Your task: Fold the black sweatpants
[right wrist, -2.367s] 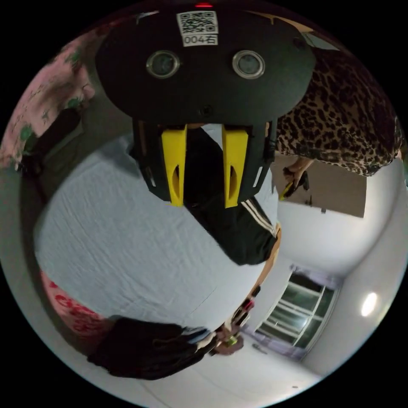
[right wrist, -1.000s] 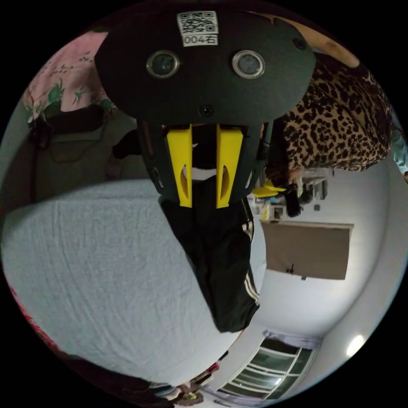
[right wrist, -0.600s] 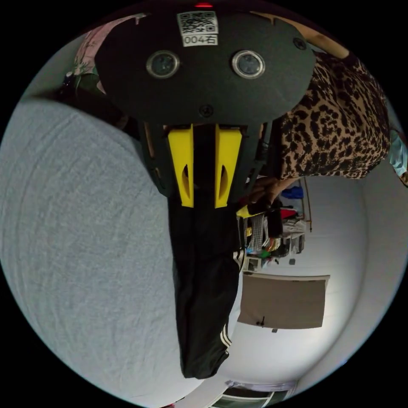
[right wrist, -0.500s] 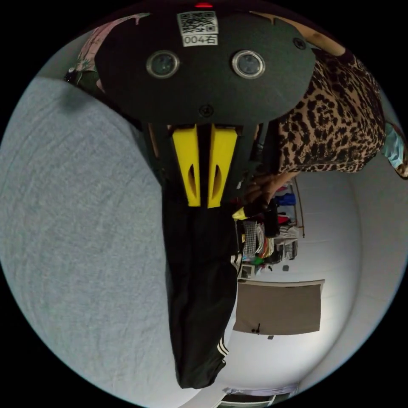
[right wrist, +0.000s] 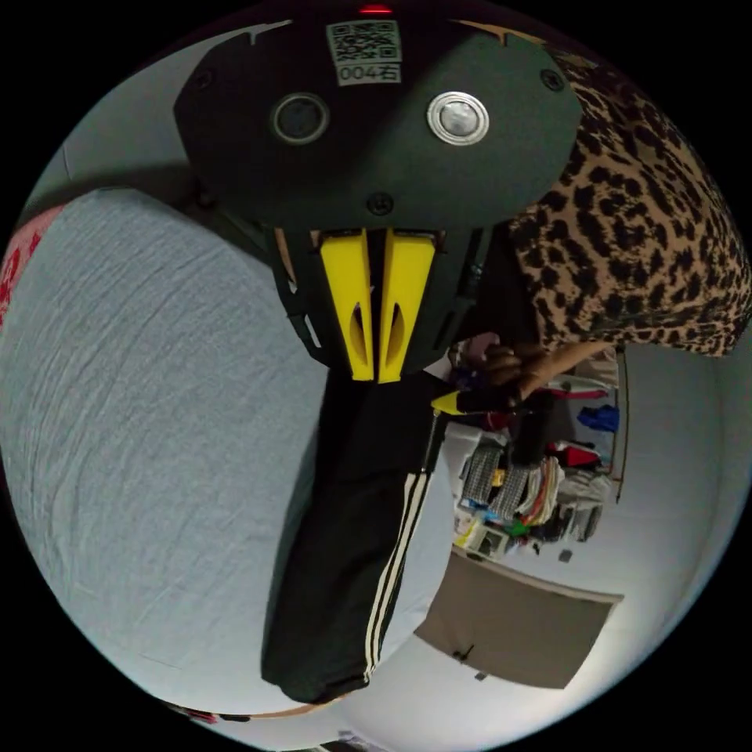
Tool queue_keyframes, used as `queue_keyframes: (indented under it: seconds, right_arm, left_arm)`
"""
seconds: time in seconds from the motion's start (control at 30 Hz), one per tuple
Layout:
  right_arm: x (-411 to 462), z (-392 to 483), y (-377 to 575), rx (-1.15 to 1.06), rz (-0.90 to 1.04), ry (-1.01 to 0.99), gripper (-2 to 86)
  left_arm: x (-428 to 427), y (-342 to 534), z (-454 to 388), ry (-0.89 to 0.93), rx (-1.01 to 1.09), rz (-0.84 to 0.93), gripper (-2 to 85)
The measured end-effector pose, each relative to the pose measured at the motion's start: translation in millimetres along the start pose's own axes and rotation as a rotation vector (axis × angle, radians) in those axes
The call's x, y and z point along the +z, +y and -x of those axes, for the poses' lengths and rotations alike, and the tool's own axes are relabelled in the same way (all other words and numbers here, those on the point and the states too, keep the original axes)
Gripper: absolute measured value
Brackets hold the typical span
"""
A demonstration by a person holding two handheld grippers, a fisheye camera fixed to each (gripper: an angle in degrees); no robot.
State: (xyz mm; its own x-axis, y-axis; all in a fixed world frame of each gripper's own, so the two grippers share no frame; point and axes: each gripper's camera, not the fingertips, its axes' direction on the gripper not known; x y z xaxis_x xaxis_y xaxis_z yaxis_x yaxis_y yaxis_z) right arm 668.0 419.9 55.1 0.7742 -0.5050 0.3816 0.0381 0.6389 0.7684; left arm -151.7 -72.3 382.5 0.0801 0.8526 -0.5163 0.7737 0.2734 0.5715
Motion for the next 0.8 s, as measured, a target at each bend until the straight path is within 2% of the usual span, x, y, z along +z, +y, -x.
queue_keyframes:
  seconds: [0.07,0.13,0.3,0.43,0.57,0.63,0.8]
  right_arm:
    - [-11.8,9.8,-2.0,-0.051,-0.025,0.033,-0.5]
    - [-7.1,9.5,-5.0,-0.069,0.010,0.076,-0.4]
    - [-3.8,-12.5,-13.3,-0.002,0.039,-0.031,0.8]
    - [-25.4,-26.4,-14.0,-0.002,0.002,0.000,6.2]
    - [-28.9,-60.6,-27.9,0.097,-0.067,-0.154,11.9]
    - [-20.0,-69.4,-37.6,0.127,-0.038,-0.186,12.9]
    - [-0.9,-73.2,-57.7,0.127,-0.002,-0.316,12.5]
  left_arm:
    - [6.1,0.4,-4.0,-0.049,0.057,0.018,3.1]
    - [15.7,2.0,6.5,-0.049,0.008,0.039,3.1]
    - [18.6,14.1,16.0,-0.046,-0.011,0.022,3.4]
    - [11.3,25.6,22.8,-0.064,0.008,0.001,5.0]
    - [13.3,24.0,31.5,-0.013,-0.010,-0.045,11.6]
    - [16.6,22.5,30.7,-0.003,0.002,-0.050,13.0]
    - [32.9,13.9,31.4,0.036,-0.013,0.016,12.4]
